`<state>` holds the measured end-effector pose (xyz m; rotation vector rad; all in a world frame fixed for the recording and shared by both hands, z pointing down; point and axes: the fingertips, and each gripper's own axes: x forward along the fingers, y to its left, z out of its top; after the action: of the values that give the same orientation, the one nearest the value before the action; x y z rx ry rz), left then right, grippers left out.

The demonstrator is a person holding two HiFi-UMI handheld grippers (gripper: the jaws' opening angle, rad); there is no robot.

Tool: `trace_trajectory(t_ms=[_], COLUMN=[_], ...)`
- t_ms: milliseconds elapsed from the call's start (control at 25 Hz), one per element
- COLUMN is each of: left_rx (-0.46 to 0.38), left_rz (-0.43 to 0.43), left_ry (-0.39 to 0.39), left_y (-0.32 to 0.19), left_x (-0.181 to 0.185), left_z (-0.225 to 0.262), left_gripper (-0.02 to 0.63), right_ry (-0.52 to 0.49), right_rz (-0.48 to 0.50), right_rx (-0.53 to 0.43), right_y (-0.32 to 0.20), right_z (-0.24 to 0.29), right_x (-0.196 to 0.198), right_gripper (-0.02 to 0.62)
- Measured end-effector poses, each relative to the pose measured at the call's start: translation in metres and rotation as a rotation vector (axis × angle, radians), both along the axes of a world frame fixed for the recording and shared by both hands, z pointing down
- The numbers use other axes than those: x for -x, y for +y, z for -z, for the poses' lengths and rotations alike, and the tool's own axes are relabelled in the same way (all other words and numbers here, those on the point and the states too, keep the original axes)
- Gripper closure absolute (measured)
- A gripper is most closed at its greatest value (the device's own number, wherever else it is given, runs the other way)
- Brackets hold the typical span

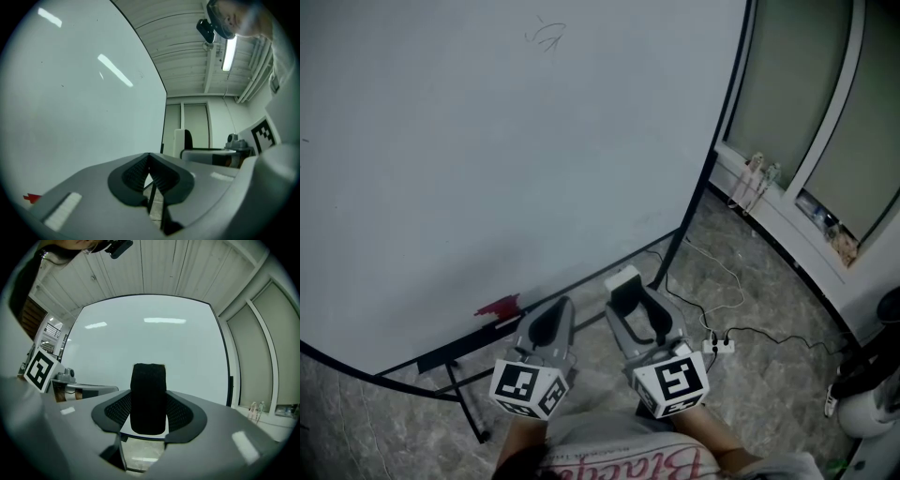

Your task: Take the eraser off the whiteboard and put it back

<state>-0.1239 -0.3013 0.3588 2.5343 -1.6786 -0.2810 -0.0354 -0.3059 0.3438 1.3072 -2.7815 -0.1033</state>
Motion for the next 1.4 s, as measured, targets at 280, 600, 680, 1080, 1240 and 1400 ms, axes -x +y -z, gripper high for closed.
trace_trajectory(t_ms=[280, 600, 680, 1080, 1240, 1400], left_rx=[0.013, -0.004, -0.004, 0.008, 0.011, 0.006], left_rz=[0.000, -0.010, -0.009, 0.004, 0.013, 0.025], left_ry=[-0.014, 0.005, -0.002, 0.004, 0.010, 0.009], left_y=[0.002, 0.004, 0.004, 0.004, 0.002, 0.001], left_x=[-0.001, -0.001, -0.002, 0.000, 0.000, 0.001], left_z=[-0.002, 0.004, 0.004, -0.001, -0.004, -0.002], left_gripper=[0.607, 0.606, 0.606, 0.606, 0.606, 0.606], right_ry=[-0.001, -0.035, -0.026, -0.009, -0.019, -0.024], right_rz=[0.005, 0.025, 0.027, 0.042, 0.032, 0.036], right_rx=[0.025, -0.001, 0.000, -0.051, -0.053, -0.051], right_y=[0.000, 0.002, 0.001, -0.033, -0.059, -0.090], right_z=[-0.011, -0.003, -0.004, 0.015, 0.021, 0.026], right_x=[-0.001, 0.002, 0.002, 0.011, 0.021, 0.034], right_gripper=[0.373, 0.373, 0.373, 0.371, 0.371, 0.370])
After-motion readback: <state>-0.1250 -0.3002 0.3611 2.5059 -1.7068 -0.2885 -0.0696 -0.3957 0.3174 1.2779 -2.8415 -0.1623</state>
